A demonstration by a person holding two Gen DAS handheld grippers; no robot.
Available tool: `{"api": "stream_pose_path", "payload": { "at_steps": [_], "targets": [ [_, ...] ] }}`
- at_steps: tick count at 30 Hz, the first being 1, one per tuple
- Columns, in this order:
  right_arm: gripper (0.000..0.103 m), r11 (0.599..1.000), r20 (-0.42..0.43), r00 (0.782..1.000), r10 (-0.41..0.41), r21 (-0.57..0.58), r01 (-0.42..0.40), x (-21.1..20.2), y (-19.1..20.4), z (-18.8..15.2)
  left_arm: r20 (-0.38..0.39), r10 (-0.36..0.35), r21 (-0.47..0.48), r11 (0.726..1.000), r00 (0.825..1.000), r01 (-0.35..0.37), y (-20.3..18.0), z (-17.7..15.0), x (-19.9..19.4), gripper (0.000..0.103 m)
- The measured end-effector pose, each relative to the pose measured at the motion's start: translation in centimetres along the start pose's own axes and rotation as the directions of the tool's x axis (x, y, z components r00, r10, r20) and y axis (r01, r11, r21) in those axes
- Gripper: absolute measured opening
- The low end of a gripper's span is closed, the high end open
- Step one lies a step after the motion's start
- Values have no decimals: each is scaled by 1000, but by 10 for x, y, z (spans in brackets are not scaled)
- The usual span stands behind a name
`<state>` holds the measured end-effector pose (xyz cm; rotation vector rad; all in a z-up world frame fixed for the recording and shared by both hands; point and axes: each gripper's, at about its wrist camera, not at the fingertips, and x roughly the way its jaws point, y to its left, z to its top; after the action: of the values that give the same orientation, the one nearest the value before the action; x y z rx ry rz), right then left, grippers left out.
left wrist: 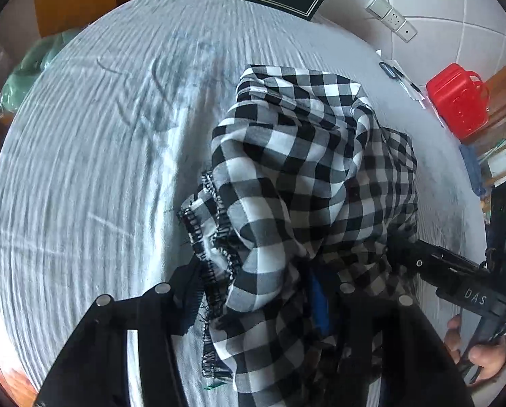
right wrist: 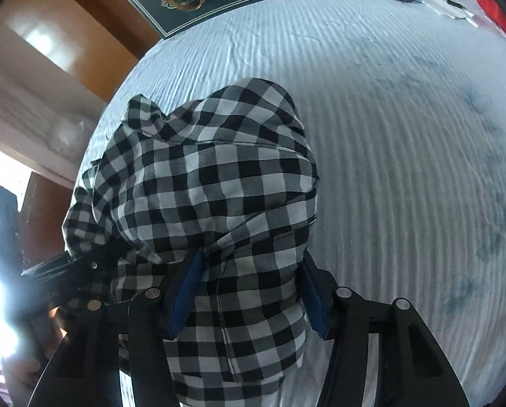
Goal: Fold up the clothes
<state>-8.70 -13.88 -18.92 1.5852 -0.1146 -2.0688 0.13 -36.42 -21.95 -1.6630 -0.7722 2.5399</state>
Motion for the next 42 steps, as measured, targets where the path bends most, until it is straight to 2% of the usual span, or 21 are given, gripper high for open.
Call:
{"api": "stream_pose_path", "payload": {
  "at_steps": [3, 6, 9, 13, 15, 17, 18, 21, 26, 30, 35, 42],
  "targets": [
    [57, 999, 32, 999, 29, 24, -30, 2, -2, -3, 1, -5, -3, 1000, 1000, 5, 1, -1, 0, 52],
    [53, 1000, 39, 999, -2, -17, 2, 6, 3, -6, -12, -4, -17, 1000, 1000, 4, 2, -5, -2, 49],
    [27, 996, 22, 997, -69, -51, 70, 8, 17, -6, 10, 32, 13, 999, 999, -32, -5, -11, -8, 47],
    [27, 982, 40, 991, -130, -130, 134, 16, 33, -6, 28, -13, -15, 1000, 1000, 14, 3, -13, -6, 47],
    [25, 974, 64, 986, -154, -160, 162, 11, 40, -11, 31, -10, -9, 1000, 999, 10, 5, -15, -7, 47],
    [17, 963, 89, 980, -176, -189, 190, 7, 48, -16, 44, 2, -17, 1000, 999, -2, 1, -18, -13, 42],
    [15, 958, 101, 977, -187, -203, 204, 4, 52, -19, 46, 11, -14, 1000, 999, -10, -2, -20, -18, 36],
    [14, 950, 159, 971, -178, -230, 212, -14, 63, -25, 71, 2, -5, 1000, 997, -1, -15, -24, -40, 25],
    [13, 951, 262, 953, -151, -226, 213, -65, 58, -26, 113, -39, 60, 998, 993, 32, -50, -32, -72, 24],
    [13, 950, 338, 927, -165, -197, 241, -133, 29, -41, 129, -80, 138, 988, 988, 62, -100, -33, -81, 22],
    [13, 956, 400, 896, -194, -127, 264, -186, -21, -54, 115, -125, 228, 969, 985, 96, -179, -34, -78, 22],
    [13, 966, 451, 868, -208, -45, 255, -251, -140, -64, 106, -142, 332, 938, 984, 99, -328, -40, -51, 22]
  ]
}}
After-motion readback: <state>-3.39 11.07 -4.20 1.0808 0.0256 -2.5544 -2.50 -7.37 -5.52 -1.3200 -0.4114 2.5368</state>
